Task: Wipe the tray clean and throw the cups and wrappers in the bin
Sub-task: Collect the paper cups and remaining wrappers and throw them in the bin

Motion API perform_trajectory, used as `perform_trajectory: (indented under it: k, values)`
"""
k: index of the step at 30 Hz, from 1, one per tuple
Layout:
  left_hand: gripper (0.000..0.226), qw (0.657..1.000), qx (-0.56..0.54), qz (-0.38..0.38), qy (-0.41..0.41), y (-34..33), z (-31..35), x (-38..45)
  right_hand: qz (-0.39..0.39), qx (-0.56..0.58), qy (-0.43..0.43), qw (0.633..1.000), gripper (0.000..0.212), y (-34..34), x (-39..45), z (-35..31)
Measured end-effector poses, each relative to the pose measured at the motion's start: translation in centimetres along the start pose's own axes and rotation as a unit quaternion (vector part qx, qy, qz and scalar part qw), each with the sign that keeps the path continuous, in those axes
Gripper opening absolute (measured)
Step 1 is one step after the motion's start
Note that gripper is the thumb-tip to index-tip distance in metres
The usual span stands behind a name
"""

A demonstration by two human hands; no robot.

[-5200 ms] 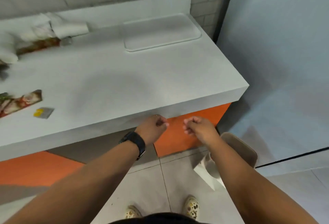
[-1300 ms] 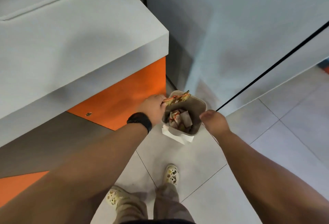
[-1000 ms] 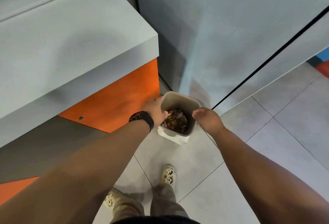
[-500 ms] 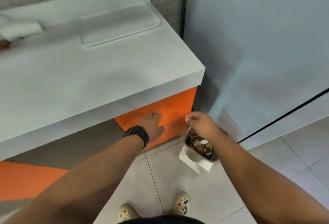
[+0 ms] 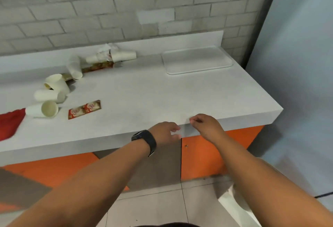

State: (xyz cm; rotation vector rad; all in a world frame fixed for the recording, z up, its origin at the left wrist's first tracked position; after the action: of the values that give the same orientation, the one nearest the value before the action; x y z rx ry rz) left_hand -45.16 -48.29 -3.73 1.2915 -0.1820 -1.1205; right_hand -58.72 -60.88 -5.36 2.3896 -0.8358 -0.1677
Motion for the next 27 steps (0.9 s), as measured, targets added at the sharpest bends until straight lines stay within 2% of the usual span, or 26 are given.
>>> perform_trajectory:
  k: [5, 14, 23, 27]
  values:
    - [0.041, 0.996, -0.056, 0.061, 0.034, 3.3, -6.6, -1.5, -0.02, -0.005, 0.02, 1.0, 0.018, -4.7, 2.6, -4.2]
    - [0.04, 0.977, -0.114, 0.146, 0.109, 6.9, -17.9, -3.8, -0.058, 0.001, 0.054, 0.997, 0.016, -13.5, 6.5, -10.5]
    - [0.046, 0.923, -0.215, 0.227, 0.225, 9.4, -26.5, -4.6, -0.134, -0.02, 0.116, 0.984, 0.023, -20.1, 11.8, -14.1]
    - [0.047, 0.897, -0.226, 0.268, 0.269, 10.3, -29.0, -4.6, -0.167, -0.029, 0.15, 0.974, 0.025, -22.3, 14.8, -15.3]
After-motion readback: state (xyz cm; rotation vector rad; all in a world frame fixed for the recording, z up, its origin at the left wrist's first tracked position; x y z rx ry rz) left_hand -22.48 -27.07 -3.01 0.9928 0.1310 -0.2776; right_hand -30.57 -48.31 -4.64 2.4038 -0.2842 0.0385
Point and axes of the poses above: each hand's wrist, its own x-axis towards the middle knuckle, its own y-axis out of the back of the hand, z = x × y, the point moved 1 cm from there along x, towards the middle knuckle, and after that the axes turned 15 degrees about y, right-handed, at the moved point
